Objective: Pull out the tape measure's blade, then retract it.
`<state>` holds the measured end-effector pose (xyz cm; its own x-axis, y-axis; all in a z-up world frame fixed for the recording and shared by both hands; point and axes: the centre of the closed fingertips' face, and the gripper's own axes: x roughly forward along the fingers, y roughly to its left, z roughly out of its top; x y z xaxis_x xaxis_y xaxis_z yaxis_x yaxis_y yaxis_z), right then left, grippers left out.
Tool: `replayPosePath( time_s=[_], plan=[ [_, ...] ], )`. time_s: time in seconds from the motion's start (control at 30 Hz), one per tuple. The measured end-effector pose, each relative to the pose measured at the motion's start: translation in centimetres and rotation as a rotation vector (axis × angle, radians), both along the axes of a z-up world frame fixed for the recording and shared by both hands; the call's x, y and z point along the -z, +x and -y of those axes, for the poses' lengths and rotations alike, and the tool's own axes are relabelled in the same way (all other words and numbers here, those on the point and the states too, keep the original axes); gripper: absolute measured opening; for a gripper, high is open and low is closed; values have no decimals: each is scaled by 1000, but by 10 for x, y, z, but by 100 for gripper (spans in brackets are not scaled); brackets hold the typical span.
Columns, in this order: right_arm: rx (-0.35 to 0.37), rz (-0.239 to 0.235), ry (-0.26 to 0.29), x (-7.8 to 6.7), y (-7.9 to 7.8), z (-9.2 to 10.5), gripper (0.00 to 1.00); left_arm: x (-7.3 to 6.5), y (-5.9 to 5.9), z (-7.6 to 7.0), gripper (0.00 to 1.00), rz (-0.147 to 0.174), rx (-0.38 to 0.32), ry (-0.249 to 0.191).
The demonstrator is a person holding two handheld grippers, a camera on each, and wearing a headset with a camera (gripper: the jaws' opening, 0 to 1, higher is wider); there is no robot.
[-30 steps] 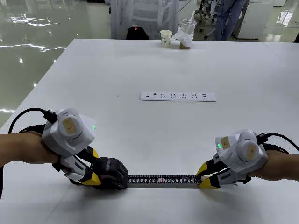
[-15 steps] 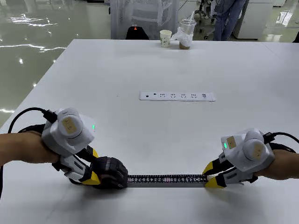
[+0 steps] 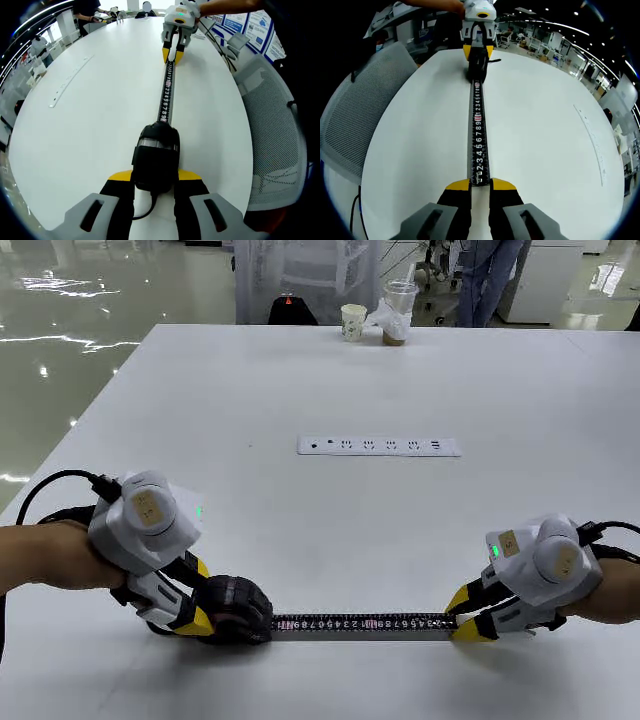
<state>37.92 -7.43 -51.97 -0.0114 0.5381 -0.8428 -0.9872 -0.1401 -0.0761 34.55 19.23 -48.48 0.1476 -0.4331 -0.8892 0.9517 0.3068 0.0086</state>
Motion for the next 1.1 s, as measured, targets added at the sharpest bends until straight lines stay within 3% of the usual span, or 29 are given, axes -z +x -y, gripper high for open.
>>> replayPosePath(
  time_s=[1.1],
  plan=[
    [2, -10, -38, 1, 0, 6, 11, -1, -1, 4, 25, -3, 1, 24]
  ],
)
